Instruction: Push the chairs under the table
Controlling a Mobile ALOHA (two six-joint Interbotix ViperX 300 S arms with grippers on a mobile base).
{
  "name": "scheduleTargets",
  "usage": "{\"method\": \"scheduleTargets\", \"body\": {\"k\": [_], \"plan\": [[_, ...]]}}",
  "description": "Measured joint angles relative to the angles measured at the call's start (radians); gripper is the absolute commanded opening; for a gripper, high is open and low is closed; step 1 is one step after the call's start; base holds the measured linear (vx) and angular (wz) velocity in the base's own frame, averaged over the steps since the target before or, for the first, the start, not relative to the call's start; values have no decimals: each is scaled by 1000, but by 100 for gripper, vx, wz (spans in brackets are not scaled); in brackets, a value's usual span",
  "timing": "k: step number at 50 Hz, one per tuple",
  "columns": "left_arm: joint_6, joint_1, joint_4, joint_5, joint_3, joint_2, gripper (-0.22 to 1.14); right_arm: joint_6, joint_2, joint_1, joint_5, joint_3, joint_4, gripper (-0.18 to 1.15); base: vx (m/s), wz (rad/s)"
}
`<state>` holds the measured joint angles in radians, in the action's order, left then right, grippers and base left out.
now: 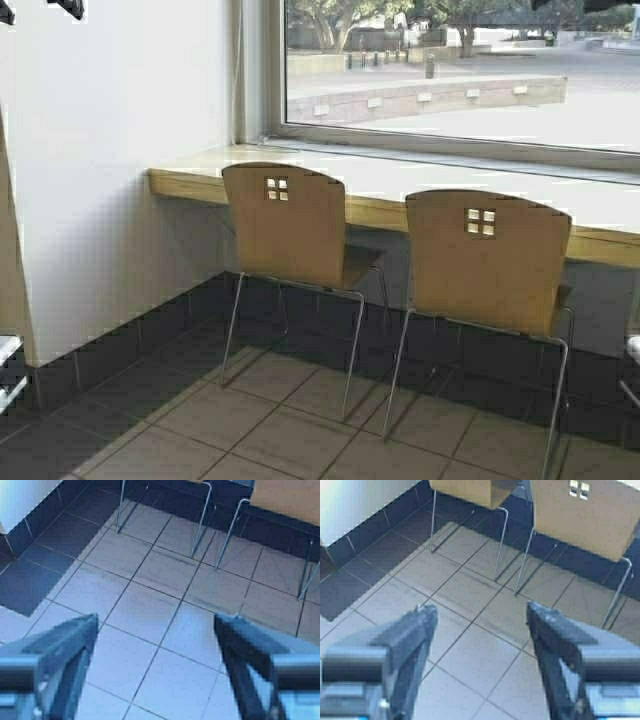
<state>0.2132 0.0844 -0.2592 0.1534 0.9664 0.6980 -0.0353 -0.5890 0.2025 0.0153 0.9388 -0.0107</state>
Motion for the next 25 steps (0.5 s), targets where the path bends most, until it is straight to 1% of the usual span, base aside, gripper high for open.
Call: {"method": "scheduleTargets", "body": {"k": [9,25], "plan": [[5,0,0,-8,0,-15,99,-3,5,-2,0,0,8,90,-34,-11],[6,-2,2,-12,0,-12,99,-15,18,0,3,0,41,90,-29,-21]]}}
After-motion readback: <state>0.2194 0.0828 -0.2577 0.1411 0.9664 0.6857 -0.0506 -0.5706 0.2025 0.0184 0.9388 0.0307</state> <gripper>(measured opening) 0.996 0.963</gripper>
